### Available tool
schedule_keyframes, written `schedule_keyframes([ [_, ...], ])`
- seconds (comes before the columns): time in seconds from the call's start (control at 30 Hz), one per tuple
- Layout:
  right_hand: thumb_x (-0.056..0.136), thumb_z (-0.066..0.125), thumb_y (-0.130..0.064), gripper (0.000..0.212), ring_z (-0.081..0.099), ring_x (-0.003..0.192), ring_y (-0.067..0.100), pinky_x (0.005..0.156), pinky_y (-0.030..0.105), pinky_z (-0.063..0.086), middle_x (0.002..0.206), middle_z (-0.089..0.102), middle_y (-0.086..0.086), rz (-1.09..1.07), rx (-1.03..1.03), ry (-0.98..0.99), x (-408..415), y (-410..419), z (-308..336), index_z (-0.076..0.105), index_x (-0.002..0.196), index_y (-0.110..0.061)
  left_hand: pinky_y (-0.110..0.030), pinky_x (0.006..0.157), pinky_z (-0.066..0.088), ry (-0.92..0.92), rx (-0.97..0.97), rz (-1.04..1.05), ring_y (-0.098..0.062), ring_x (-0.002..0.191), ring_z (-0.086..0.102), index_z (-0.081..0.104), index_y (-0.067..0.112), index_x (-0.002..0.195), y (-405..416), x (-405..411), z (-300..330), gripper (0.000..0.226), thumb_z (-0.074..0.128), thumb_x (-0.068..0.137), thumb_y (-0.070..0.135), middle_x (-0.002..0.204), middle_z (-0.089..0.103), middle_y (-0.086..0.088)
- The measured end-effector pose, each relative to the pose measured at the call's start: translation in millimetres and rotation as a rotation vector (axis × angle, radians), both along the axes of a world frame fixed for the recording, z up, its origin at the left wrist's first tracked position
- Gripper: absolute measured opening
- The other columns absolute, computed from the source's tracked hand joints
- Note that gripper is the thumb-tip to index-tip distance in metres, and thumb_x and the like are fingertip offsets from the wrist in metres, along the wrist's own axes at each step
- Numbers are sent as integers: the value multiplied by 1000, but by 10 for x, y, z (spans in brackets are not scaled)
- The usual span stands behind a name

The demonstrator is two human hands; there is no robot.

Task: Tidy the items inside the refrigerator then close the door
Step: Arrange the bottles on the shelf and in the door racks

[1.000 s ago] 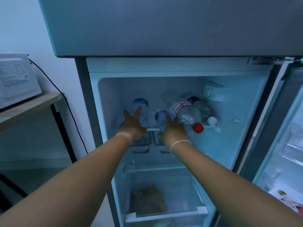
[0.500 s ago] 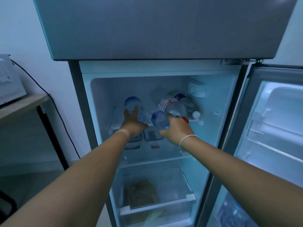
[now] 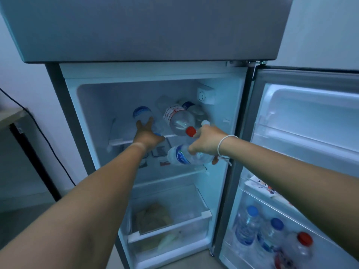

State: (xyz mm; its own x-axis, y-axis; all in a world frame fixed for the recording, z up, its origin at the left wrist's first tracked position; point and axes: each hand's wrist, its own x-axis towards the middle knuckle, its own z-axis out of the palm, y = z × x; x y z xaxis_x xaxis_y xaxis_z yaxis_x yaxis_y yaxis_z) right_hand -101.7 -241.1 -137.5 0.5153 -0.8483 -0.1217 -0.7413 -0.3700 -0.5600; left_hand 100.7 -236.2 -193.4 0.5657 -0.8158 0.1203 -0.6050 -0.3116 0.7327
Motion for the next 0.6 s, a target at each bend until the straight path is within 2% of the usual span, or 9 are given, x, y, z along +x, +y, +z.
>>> schedule_keyframes([
  [0.1, 71, 69, -21, 49, 58, 70, 27, 44, 29, 51, 119, 57, 9, -6, 57, 32, -58, -56, -88, 55, 116, -7, -24, 104, 31, 3, -20, -31, -25, 142, 31, 11, 28, 150, -71, -125, -15, 88, 64, 81, 19, 160, -8, -8],
  [0.17, 71, 69, -21, 49, 58, 73, 27, 44, 29, 52, 120, 56, 9, -24, 77, 36, -108, -115, -146, 55, 117, -8, -25, 102, 34, 10, -22, -44, -26, 143, 28, 10, 29, 151, -130, -169, -26, 88, 64, 81, 18, 160, -10, -7],
  [0.27, 69, 69, -21, 52, 59, 78, 29, 42, 27, 51, 119, 57, 9, -53, 98, 37, -184, -180, -230, 55, 118, -9, -22, 90, 35, -1, -6, -43, -27, 143, 29, 8, 30, 151, -197, -165, -37, 90, 65, 82, 19, 160, -11, -6],
  [0.43, 67, 70, -21, 53, 60, 70, 28, 37, 24, 48, 107, 57, 10, -83, 119, 18, -334, -224, -346, 57, 117, -9, -29, 110, 28, -38, 47, -33, -28, 145, 23, 5, 27, 151, -236, -142, -40, 92, 67, 83, 29, 160, -13, -10],
  [0.5, 66, 71, -21, 53, 62, 73, 31, 36, 23, 47, 108, 58, 10, -89, 109, 41, -415, -194, -371, 57, 116, -9, -30, 112, 27, -75, 45, -17, -28, 145, 23, 7, 26, 151, -243, -165, -35, 91, 66, 83, 31, 160, -12, -11],
  [0.6, 65, 72, -21, 53, 62, 66, 31, 37, 25, 49, 108, 59, 11, -93, 101, 75, -546, -110, -385, 58, 115, -9, -32, 108, 33, -200, 16, 23, -31, 139, 35, 16, 23, 150, -225, -225, -17, 81, 63, 85, 27, 160, -4, -14],
])
